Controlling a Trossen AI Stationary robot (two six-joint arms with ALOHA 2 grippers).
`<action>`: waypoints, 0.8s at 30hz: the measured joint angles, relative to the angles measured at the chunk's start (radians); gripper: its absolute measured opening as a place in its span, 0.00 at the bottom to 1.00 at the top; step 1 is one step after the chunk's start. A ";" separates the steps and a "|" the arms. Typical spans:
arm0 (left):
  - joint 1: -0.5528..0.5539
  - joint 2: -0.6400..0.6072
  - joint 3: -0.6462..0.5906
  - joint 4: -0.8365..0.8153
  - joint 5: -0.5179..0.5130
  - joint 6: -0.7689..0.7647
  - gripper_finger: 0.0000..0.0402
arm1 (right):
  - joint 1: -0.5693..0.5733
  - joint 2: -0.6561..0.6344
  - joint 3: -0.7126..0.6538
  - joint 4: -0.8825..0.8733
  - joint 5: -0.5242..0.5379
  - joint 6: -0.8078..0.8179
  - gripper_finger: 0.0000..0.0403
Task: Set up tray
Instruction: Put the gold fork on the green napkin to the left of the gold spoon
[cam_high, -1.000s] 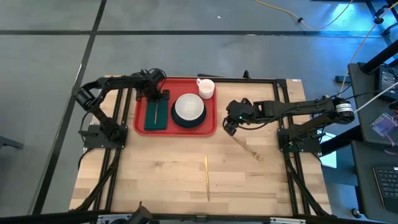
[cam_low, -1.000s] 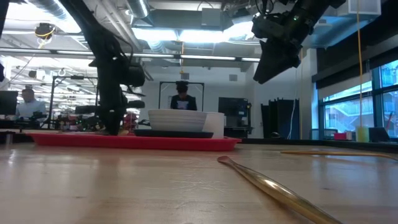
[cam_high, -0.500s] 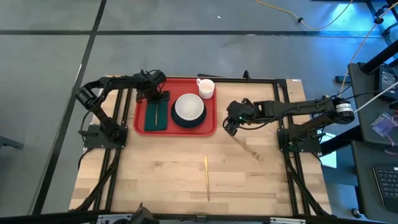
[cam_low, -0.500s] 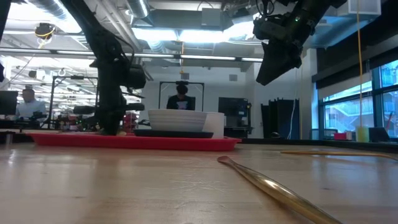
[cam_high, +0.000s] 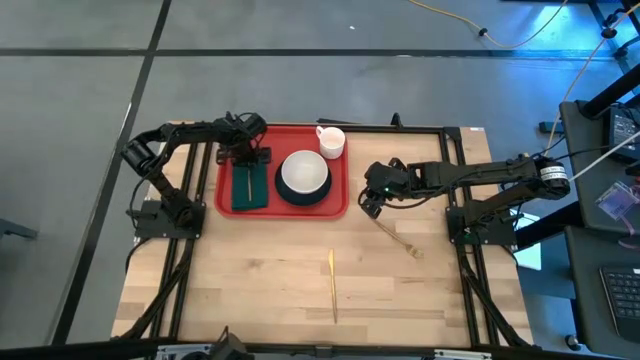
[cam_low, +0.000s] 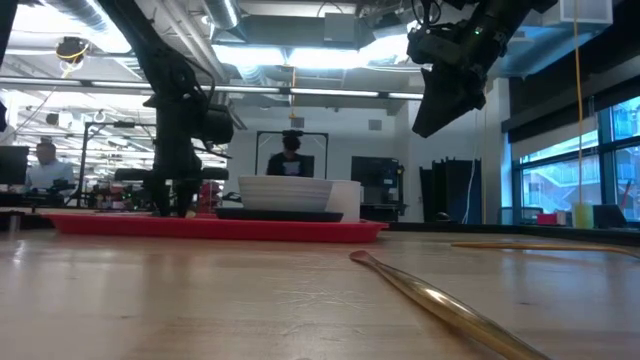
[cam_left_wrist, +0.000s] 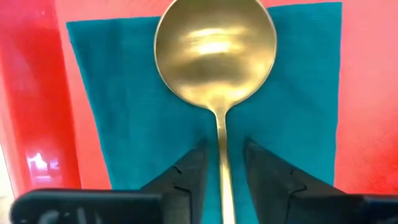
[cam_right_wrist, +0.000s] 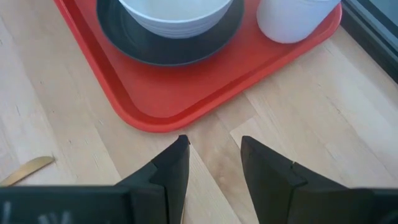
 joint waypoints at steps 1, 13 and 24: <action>0.000 0.000 0.000 0.001 0.000 0.006 0.26 | 0.000 0.000 0.000 0.000 0.000 0.000 0.36; -0.020 0.000 0.000 0.043 0.005 0.106 0.32 | 0.000 0.000 0.000 0.000 0.000 0.003 0.36; -0.023 -0.002 0.000 0.031 0.008 0.117 0.32 | 0.000 0.000 0.000 0.000 0.000 0.003 0.36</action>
